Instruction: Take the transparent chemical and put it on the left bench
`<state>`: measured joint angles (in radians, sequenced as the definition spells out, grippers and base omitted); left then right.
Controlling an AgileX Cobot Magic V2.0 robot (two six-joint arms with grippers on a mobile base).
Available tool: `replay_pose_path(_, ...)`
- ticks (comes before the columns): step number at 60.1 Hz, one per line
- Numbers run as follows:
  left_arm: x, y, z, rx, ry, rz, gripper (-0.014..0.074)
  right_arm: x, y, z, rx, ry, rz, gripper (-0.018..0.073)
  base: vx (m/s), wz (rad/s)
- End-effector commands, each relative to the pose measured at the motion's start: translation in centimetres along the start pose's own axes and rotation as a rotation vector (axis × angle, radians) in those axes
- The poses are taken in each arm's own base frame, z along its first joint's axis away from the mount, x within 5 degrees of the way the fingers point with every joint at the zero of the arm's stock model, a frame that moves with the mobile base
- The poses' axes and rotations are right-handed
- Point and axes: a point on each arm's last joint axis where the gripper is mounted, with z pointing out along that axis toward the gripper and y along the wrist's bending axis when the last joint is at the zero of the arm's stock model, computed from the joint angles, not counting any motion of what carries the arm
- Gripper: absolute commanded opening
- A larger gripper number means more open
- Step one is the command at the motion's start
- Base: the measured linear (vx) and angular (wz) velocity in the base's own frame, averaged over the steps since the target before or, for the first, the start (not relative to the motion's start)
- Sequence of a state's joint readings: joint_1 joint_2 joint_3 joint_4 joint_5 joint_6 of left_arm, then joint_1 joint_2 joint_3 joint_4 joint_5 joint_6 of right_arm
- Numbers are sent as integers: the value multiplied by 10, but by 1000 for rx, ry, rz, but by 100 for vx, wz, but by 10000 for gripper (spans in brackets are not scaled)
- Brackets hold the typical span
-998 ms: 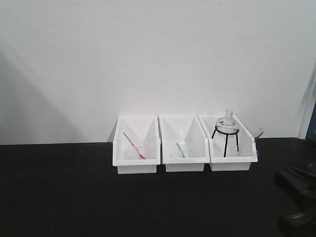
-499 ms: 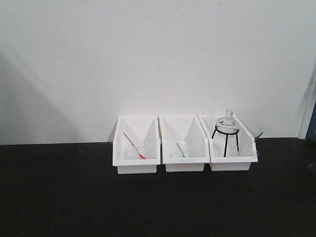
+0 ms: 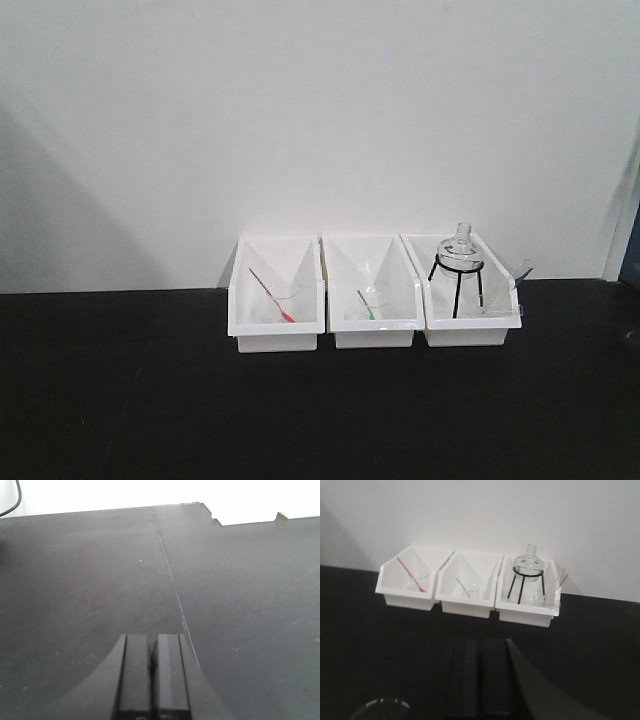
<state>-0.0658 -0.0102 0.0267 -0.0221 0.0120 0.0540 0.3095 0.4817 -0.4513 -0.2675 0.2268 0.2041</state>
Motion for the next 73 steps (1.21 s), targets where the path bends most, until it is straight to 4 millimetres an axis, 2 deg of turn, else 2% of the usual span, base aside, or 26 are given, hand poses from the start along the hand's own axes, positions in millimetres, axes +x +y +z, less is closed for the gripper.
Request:
replay_pose_path(1,-3,0,-1,-2,-81,-9,-3,8,3,-5,-21,-144,-44,-7,0,0)
replay_pose_path(14,-3,0,-1,-2,-81,-9,-3,85,-6,-15,137,-111,189,-7,0,0)
replay_pose_path(24,-3,0,-1,-2,-81,-9,-3,120,-8,-25,228,-144,214,-7,0,0)
replay_pose_path(31,-3,0,-1,-2,-81,-9,-3,124,-7,-33,253,-147,203,-7,0,0)
replay_pose_path(73,-3,0,-1,-2,-81,-9,-3,126,-8,-33,256,-124,195,-7,0,0)
